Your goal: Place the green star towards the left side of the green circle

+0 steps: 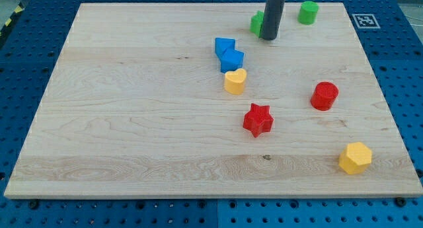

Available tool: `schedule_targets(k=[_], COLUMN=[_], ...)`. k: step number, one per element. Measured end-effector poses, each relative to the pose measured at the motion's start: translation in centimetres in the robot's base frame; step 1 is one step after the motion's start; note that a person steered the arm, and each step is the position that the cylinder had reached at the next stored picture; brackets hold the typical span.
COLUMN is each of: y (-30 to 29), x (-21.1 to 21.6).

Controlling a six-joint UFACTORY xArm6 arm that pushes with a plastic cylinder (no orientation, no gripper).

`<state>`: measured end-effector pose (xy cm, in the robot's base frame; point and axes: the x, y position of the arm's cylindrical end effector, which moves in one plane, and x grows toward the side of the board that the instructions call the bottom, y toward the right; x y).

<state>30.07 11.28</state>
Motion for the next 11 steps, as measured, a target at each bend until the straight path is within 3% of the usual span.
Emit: schedule_targets(k=[2, 4, 7, 9, 11], y=[0.0, -0.9, -1.8, -7.8, -5.0], x=[-1.3, 0.4, -2.6, -4.2, -6.1])
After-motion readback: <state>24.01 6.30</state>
